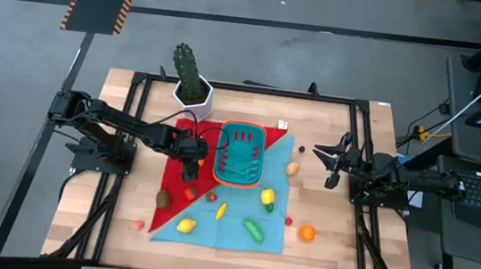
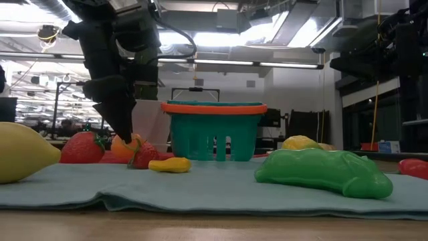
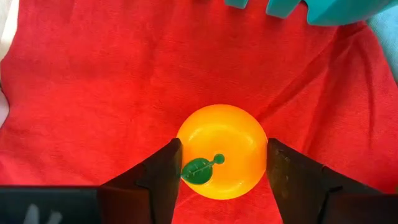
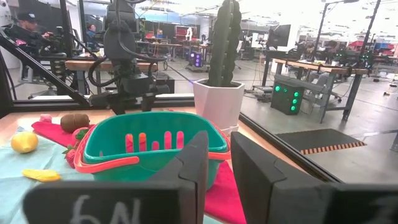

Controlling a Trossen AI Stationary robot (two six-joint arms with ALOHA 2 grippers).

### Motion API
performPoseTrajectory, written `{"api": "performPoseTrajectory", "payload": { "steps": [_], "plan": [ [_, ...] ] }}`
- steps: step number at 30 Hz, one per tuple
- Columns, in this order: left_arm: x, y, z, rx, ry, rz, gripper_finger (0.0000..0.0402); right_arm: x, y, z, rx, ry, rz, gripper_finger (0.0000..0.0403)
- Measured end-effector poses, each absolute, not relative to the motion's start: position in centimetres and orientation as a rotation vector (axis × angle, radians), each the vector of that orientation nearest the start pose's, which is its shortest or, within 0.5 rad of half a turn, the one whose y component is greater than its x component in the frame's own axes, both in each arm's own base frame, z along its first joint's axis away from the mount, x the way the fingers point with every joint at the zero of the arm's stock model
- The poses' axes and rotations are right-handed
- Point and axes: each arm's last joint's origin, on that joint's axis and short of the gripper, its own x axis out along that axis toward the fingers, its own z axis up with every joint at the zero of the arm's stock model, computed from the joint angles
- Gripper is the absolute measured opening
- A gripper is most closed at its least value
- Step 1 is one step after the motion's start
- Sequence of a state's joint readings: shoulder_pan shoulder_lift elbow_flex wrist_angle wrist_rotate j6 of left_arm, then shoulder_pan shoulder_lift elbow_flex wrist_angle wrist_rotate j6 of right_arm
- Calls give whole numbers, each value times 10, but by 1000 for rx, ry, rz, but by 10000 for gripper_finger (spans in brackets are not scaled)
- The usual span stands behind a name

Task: Pick and placing Produce into tupperware
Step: Put the orange into the basket

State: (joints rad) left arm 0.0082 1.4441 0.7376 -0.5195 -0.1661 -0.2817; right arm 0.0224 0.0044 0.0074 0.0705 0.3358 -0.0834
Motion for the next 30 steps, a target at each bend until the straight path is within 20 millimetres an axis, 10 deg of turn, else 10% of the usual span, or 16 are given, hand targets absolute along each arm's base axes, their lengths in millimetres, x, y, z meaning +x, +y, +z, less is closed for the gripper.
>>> {"api": "performPoseTrajectory", "payload": {
  "steps": [30],
  "plan": [
    [245, 6, 162, -145, 1187, 319, 259, 96, -7, 172, -69, -59, -316, 73]
  ]
}}
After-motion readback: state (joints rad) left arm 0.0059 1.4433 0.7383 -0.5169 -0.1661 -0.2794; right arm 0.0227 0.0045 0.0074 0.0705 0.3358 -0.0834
